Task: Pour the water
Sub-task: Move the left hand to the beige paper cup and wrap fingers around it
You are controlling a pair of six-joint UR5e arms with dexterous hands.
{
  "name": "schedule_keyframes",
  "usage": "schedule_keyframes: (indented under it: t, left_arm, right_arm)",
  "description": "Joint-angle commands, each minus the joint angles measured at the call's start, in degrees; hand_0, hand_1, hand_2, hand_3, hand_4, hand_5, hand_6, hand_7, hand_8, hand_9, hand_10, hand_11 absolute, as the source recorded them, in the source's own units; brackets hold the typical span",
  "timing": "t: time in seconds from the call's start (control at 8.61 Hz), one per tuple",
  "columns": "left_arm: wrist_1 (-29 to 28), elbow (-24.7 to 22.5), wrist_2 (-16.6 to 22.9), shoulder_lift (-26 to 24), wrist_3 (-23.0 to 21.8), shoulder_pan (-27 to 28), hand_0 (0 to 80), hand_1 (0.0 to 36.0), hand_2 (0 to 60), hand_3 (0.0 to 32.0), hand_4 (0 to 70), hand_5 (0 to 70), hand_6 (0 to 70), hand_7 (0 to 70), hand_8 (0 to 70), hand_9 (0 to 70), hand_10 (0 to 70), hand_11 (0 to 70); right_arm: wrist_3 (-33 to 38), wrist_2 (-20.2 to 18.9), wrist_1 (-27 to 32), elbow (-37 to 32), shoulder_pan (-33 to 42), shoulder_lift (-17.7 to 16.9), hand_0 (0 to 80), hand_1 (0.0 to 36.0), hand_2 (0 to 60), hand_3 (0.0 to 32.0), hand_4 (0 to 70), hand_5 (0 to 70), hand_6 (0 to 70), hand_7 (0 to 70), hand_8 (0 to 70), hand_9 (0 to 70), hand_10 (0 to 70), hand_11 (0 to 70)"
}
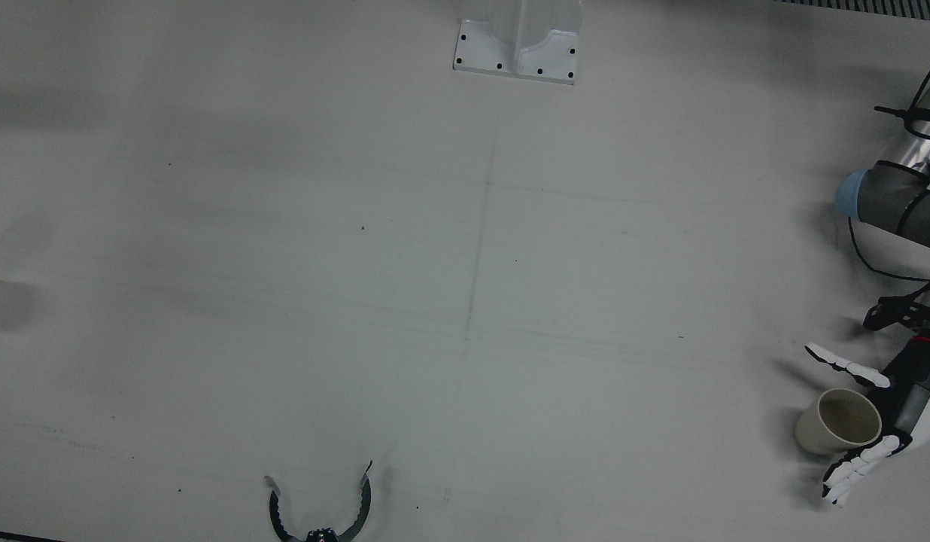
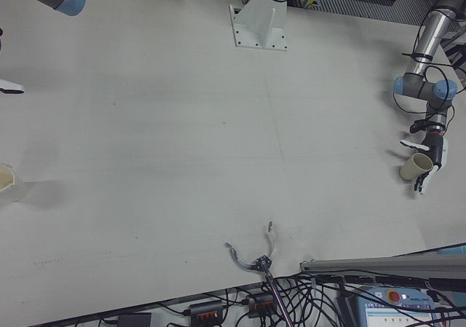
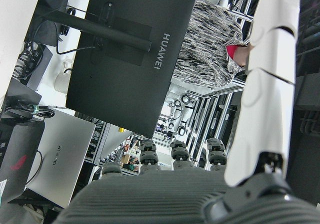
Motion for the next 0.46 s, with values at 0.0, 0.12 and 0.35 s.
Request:
schedule_keyframes:
  t: [0.0,0.12,0.35]
  left_arm:
    - [1.3,0.0,0.0,-1.4,0.0,0.0,74.2,17.8,0.0,0.0,30.4,0.0,13.7,7.1,8.0,1.2,4.6,9.0]
    - [1.9,0.0,0.0,-2.1,0.0,0.0,78.8,19.1,0.0,0.0,30.5,0.0,13.9,7.5,8.2,1.5,4.6,9.2]
    - [2.5,0.0,-1.4,-2.6,-0.1,0.0,80.0,24.1,0.0,0.0,30.4,0.0,14.5,8.4,9.0,2.3,5.0,10.3]
  right_arm:
    - [0.1,0.0,0.0,-0.1,0.6,0.0,56.2,22.7,4.7,0.2,0.0,9.4,14.4,3.1,10.1,9.6,0.0,0.0]
    - [0.1,0.0,0.0,-0.1,0.9,0.0,56.5,22.9,5.0,0.0,0.0,9.4,14.7,3.6,10.2,9.7,0.0,0.0]
    - [0.1,-0.1,0.0,-0.1,1.2,-0.1,56.6,23.0,4.8,0.0,0.0,9.4,14.3,2.4,9.9,9.4,0.0,0.0]
